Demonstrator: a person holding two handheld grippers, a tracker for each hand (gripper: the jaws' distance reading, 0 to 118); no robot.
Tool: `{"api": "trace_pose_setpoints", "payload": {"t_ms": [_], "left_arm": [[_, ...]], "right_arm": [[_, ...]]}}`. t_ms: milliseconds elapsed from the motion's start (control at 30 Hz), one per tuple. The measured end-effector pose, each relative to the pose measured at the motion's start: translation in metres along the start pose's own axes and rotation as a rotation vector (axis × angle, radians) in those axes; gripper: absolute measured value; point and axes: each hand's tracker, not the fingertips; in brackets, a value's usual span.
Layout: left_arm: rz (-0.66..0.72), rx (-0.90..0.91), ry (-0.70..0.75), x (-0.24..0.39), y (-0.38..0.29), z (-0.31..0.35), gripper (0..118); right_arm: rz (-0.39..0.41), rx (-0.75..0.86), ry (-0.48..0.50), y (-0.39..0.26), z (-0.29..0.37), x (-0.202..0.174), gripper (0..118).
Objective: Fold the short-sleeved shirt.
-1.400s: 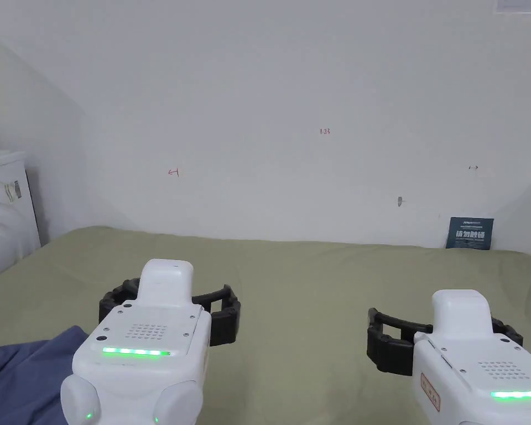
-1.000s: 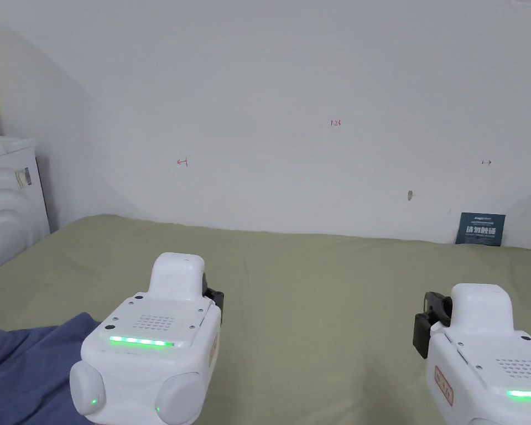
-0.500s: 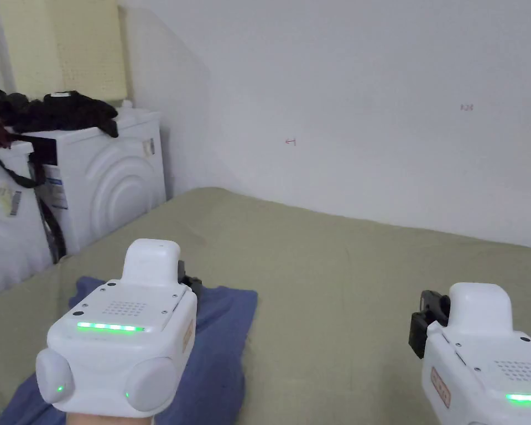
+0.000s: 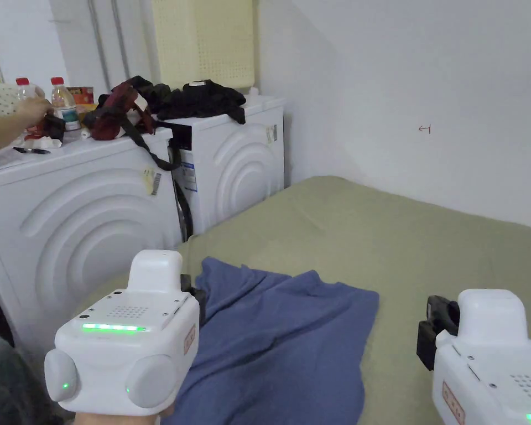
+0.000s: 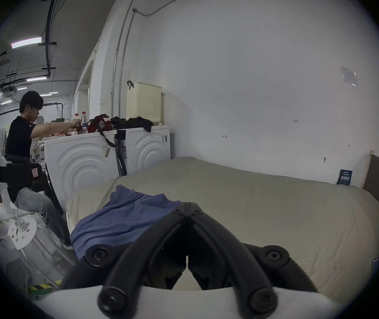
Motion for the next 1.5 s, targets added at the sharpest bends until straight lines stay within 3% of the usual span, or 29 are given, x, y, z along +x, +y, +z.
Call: {"api": "trace_pose_setpoints", "payload": {"t_ms": [200,600,633,667,700,733,833,967,1000,1033,1100,1233,1400,1500], "left_arm": [[-0.028,-0.099,-0.073,0.015,-0.005,-0.058,0],[-0.064,-0.539,-0.275,0.094,-0.056,-0.279,2],[-0.072,-0.567,-0.275,0.098,-0.059,-0.292,17],[-0.082,-0.6,-0.282,0.102,-0.061,-0.305,63],[-0.09,-0.639,-0.287,0.104,-0.065,-0.318,102],[-0.099,-0.684,-0.275,0.108,-0.071,-0.324,118],[-0.185,-0.69,-0.242,0.113,-0.08,-0.338,117],[-0.189,-0.756,-0.258,0.123,-0.098,-0.336,114],[-0.226,-0.695,-0.236,0.128,-0.09,-0.323,110],[-0.204,-0.709,-0.24,0.128,-0.084,-0.316,97],[-0.185,-0.632,-0.226,0.127,-0.068,-0.296,1],[-0.235,-0.624,-0.231,0.124,-0.057,-0.296,1],[-0.213,-0.497,-0.324,0.157,0.0,-0.219,1],[-0.236,-0.415,-0.418,0.203,0.03,-0.173,1]], "right_arm": [[-0.013,-0.043,0.0,-0.014,-0.018,0.008,1],[-0.057,-0.24,-0.05,-0.085,-0.06,0.05,1],[-0.062,-0.249,-0.056,-0.089,-0.063,0.053,1],[-0.068,-0.26,-0.063,-0.094,-0.067,0.057,1],[-0.078,-0.269,-0.068,-0.097,-0.069,0.06,1],[-0.092,-0.279,-0.073,-0.1,-0.071,0.063,1],[-0.126,-0.294,-0.09,-0.106,-0.072,0.07,1],[-0.117,-0.318,-0.101,-0.113,-0.067,0.076,1],[-0.118,-0.323,-0.105,-0.113,-0.064,0.078,1],[-0.125,-0.327,-0.111,-0.111,-0.06,0.081,1],[-0.139,-0.321,-0.114,-0.107,-0.048,0.087,1],[-0.141,-0.296,-0.162,-0.096,-0.01,0.106,1],[-0.114,-0.274,-0.266,-0.088,0.052,0.14,1],[-0.149,-0.265,-0.336,-0.085,0.091,0.164,1]]}}
